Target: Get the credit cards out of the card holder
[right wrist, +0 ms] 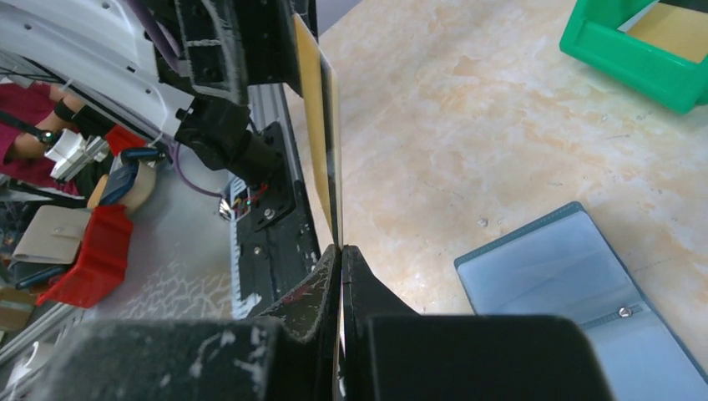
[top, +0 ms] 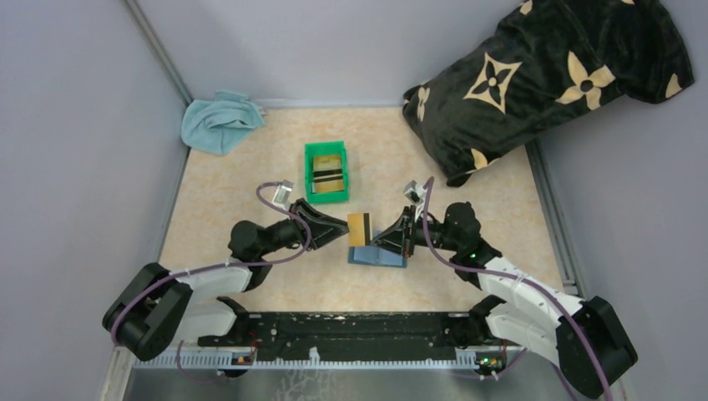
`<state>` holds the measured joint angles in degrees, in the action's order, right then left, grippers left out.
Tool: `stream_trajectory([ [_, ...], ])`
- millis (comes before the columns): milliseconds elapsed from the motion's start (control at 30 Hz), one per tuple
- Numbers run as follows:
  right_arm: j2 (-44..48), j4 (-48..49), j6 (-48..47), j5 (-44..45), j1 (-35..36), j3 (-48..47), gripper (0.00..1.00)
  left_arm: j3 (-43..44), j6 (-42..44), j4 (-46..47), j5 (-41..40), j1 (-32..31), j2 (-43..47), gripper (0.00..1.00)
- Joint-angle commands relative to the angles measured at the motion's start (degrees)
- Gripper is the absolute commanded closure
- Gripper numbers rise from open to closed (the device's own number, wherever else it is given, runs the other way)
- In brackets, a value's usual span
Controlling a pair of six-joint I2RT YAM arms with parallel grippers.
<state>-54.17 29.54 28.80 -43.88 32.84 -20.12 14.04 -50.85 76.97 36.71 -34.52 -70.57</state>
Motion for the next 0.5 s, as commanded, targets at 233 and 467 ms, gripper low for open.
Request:
stream_trajectory([
  [233,-2.64,-17.54,-13.21,-1.13,-0.32,-12.68,1.00,1.73,15.06,-25.82,-8.39,1.28,15.30,0.40],
  [467,-3.04,-19.32,-12.82,-6.41,1.87,-13.25,1.00,7.46,25.65,-40.50,-9.58,1.71,18.71,0.34],
])
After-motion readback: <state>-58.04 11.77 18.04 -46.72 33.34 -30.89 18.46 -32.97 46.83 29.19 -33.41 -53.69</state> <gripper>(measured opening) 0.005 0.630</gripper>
